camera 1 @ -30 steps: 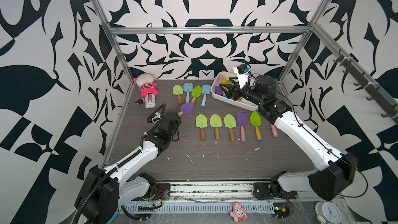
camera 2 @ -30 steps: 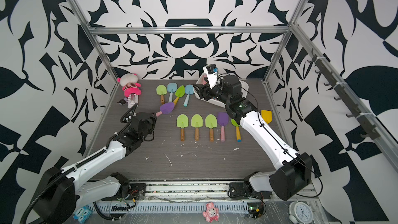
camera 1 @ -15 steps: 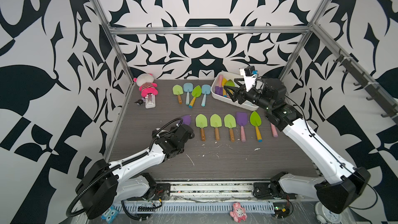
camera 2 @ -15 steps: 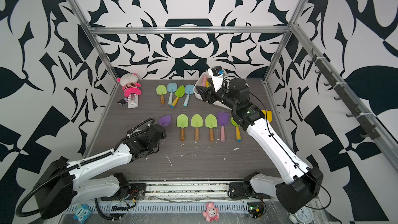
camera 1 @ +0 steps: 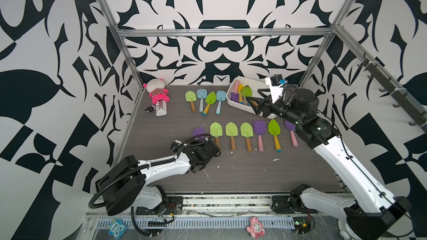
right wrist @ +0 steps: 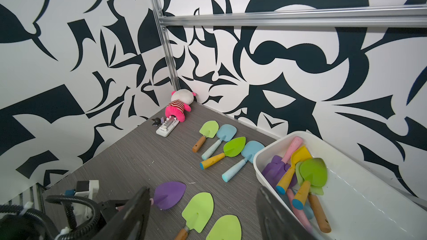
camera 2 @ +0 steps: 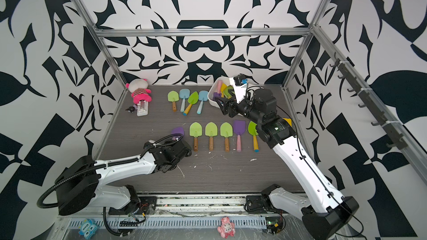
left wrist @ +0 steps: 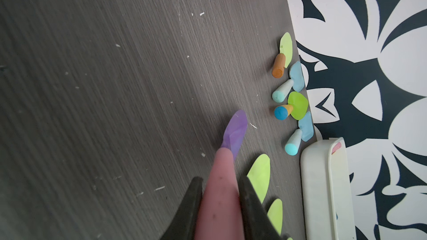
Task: Take the shovel out of the storage box
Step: Place the shovel at the center of the board.
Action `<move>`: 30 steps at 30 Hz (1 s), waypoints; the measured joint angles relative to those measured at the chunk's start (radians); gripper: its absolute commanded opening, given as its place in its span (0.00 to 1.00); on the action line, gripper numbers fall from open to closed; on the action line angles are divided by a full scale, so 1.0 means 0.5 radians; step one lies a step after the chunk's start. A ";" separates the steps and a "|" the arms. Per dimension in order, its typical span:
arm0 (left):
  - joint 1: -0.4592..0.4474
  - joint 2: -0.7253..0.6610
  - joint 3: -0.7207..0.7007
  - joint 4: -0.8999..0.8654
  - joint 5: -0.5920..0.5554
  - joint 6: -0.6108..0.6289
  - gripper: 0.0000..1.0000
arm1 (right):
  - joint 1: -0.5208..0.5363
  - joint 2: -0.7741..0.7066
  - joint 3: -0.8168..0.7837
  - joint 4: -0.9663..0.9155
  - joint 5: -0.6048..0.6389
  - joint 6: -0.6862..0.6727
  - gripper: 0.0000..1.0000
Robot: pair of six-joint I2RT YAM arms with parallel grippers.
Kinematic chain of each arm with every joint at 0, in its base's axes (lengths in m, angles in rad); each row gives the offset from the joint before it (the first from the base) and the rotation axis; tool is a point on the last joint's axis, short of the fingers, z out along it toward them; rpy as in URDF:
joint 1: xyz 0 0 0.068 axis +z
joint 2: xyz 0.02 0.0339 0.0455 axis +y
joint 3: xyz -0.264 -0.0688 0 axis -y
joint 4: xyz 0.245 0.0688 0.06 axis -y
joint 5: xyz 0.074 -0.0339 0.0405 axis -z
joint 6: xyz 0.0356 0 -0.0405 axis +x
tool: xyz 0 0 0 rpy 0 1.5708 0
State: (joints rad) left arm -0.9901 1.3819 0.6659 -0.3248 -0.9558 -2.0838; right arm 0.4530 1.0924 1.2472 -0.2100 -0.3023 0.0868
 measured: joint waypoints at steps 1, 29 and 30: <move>-0.013 0.028 0.008 0.006 -0.015 -0.006 0.10 | 0.000 -0.013 0.000 -0.012 0.000 0.001 0.75; -0.103 0.394 0.062 0.240 -0.076 -0.027 0.36 | -0.010 -0.124 -0.029 -0.452 0.091 0.039 0.76; -0.108 0.400 0.060 0.238 -0.063 -0.027 0.38 | -0.011 -0.123 -0.029 -0.456 0.092 0.038 0.76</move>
State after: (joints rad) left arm -1.0439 1.5818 0.6960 -0.2058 -0.9871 -2.0972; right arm 0.4473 1.0309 1.2327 -0.4381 -0.2562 0.1059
